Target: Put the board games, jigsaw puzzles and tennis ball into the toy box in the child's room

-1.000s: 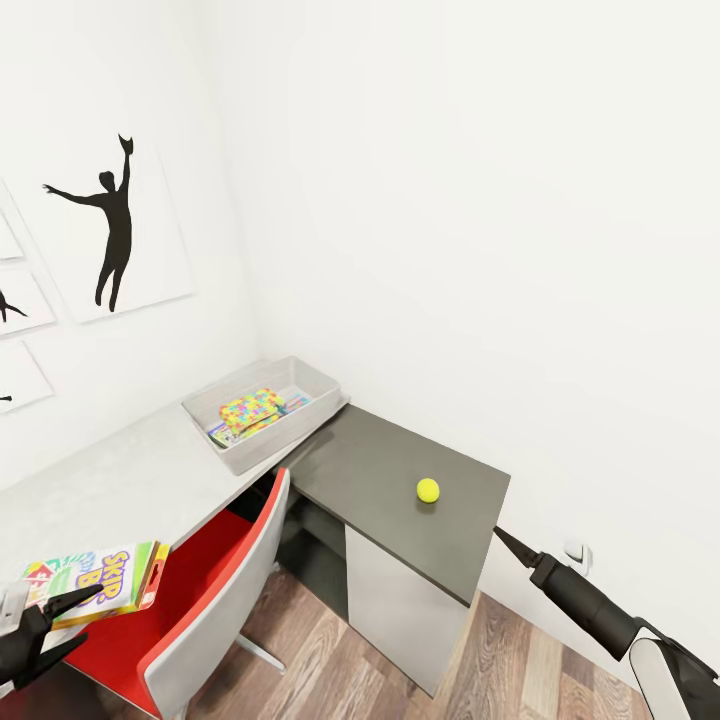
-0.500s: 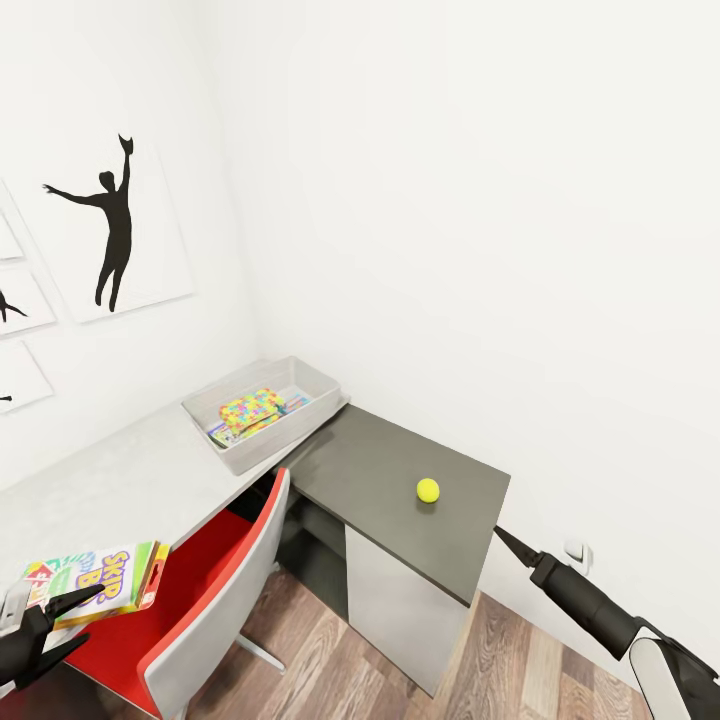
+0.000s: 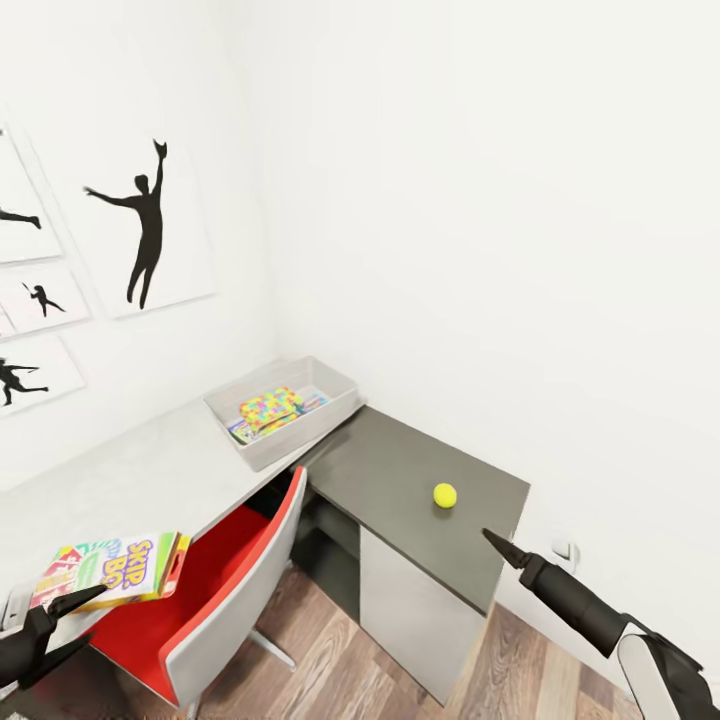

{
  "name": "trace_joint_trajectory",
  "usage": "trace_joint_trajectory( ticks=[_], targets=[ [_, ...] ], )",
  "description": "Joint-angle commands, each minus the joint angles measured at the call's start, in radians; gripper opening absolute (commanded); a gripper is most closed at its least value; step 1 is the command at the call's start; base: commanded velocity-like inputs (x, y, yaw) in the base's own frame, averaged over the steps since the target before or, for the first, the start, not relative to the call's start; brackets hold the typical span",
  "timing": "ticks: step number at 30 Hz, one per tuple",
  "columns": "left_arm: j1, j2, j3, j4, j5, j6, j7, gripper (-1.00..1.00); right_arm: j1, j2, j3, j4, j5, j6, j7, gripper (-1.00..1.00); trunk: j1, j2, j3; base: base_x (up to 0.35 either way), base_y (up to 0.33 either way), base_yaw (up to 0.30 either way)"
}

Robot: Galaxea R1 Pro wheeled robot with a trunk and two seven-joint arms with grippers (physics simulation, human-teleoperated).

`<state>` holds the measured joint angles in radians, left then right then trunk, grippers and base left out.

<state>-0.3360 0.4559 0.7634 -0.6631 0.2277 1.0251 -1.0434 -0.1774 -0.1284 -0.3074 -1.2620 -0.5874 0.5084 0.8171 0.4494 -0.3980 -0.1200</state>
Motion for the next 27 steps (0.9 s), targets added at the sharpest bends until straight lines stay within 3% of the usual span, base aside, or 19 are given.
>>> trace_joint_trajectory(
  ticks=[1,13,19,27],
  targets=[
    [-0.002,-0.001,0.002,0.000,-0.003,0.003,-0.004,1.00,-0.001,0.000,0.002,0.000,-0.007,0.008,0.001,1.00,0.001,-0.002,-0.001,0.000,0.000,0.241],
    [-0.002,-0.002,0.002,0.000,-0.004,0.003,-0.004,1.00,-0.001,0.000,0.011,0.000,-0.006,0.012,0.001,1.00,0.001,-0.002,0.008,-0.001,-0.007,0.252],
    [-0.002,-0.002,0.002,0.000,-0.004,0.003,-0.004,1.00,-0.001,0.000,0.011,0.000,-0.007,0.015,0.001,1.00,0.001,-0.002,0.012,-0.095,-0.143,0.252],
    [-0.002,-0.006,0.002,0.000,-0.005,0.003,-0.004,1.00,-0.001,0.000,0.010,0.000,-0.008,0.016,0.001,1.00,0.001,-0.002,0.013,-0.081,-0.117,0.099]
  ],
)
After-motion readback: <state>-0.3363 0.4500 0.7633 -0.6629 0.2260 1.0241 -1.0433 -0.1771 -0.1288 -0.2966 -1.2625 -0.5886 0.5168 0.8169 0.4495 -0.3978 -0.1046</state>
